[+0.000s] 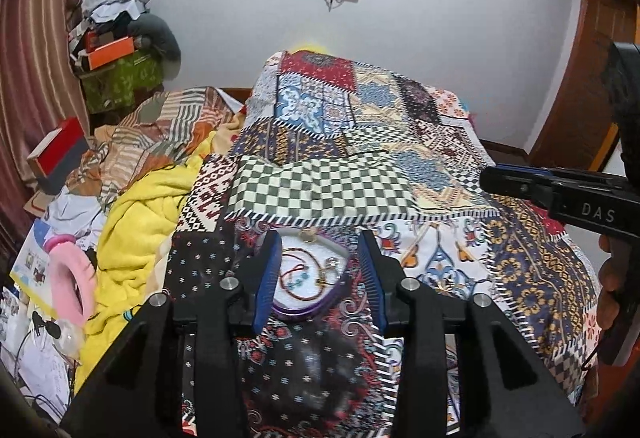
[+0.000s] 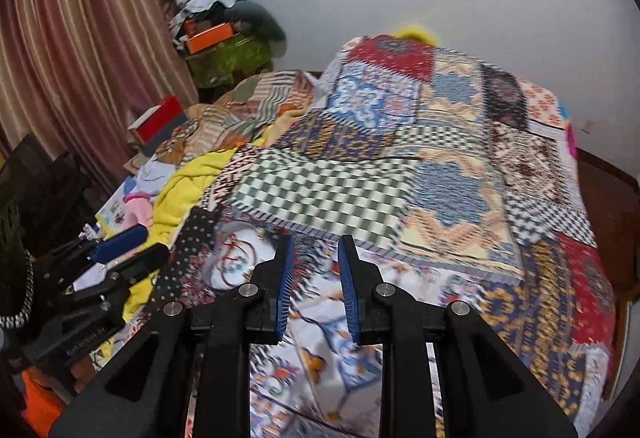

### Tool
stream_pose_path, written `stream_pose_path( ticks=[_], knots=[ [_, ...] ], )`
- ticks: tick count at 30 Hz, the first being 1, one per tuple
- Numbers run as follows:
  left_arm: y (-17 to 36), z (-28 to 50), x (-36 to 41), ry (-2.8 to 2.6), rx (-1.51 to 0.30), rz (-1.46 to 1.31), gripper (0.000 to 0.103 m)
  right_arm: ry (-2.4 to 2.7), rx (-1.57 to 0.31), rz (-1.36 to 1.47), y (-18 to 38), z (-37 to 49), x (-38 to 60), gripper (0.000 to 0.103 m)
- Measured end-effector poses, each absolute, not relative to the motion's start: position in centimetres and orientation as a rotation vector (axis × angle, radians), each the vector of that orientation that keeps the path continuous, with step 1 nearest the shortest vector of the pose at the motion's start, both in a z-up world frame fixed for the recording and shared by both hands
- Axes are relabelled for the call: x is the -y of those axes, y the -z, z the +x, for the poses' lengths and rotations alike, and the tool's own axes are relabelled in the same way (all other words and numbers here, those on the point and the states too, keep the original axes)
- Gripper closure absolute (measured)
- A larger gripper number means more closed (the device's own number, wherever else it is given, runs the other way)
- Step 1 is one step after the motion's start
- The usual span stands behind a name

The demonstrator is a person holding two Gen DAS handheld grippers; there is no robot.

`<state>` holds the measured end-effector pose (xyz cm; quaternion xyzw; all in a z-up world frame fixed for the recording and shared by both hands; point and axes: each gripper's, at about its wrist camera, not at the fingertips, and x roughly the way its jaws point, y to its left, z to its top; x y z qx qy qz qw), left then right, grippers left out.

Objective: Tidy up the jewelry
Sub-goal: 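Move the right tool back over the quilt toward the remaining earrings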

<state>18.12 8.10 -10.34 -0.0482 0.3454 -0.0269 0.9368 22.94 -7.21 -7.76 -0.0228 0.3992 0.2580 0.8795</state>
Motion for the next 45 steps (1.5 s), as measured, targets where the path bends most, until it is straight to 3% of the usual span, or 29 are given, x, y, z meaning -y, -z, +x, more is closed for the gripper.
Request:
stream_pose_path(
  ticks=[5,11,25,36,45],
  knots=[
    [10.0,17.7,-6.4,0.083,-0.711,-0.086,0.063,-0.481,-0.811,-0.051,7.2,21.8,10.0,0.081],
    [10.2,17.4,-4.4,0.122,-0.734,-0.074,0.063,-0.420,-0.794,-0.050,7.5,20.6,12.8,0.068],
    [14.5,19.1,1.1,0.236,-0.867,-0.029,0.063,-0.296,-0.935,-0.059,13.5,20.6,18.9,0.067],
    [18.8,22.4,5.0,0.315,-0.967,-0.008,0.063,-0.267,-0.967,-0.006,15.1,21.0,21.9,0.067],
    [21.6,25.0,7.4,0.351,-1.021,0.032,0.073,-0.296,-0.992,0.006,16.5,21.7,21.8,0.067]
  ],
)
